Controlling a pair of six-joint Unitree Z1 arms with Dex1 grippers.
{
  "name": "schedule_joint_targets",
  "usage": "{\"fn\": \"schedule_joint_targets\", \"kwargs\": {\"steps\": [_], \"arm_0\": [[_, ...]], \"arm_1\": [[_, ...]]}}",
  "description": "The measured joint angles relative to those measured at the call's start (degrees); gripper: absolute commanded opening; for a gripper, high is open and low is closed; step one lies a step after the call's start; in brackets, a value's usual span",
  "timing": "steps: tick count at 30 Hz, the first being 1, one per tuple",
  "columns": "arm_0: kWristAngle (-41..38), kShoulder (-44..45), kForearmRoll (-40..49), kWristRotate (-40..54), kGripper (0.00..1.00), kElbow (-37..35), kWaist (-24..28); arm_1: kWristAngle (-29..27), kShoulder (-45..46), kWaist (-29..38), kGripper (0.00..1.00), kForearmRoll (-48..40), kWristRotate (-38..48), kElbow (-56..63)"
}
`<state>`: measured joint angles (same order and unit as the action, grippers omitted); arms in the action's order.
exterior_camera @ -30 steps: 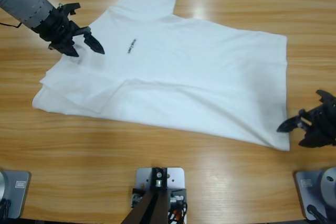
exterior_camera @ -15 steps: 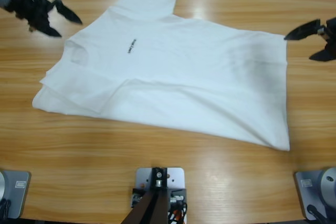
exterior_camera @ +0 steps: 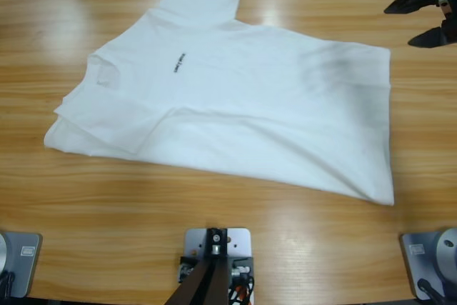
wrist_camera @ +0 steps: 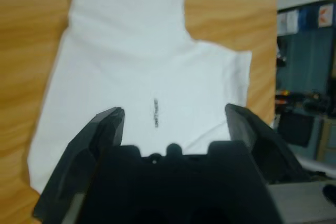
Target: Fold clothes
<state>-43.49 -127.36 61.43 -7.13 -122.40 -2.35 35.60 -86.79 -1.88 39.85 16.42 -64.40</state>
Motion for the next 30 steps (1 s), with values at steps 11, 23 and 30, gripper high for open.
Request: {"fn": "schedule_joint_targets", "kwargs": {"steps": [11,23,30], "arm_0": [[-0.12,-18.06,14.81,0.00,0.757,-27.08,-1.39],[1.76,-27.11,21.26,0.00,0.757,-27.93,-2.54],[3.50,-27.53,23.77,0.00,0.757,-28.04,-2.30]], "arm_1": [[1.25,0.00,-0.01,0.996,-0.01,-1.46,0.14],[3.07,0.01,-0.01,0.996,-1.74,-2.81,4.79],[3.83,0.01,-0.01,0.996,-2.46,-2.82,5.44]]}}
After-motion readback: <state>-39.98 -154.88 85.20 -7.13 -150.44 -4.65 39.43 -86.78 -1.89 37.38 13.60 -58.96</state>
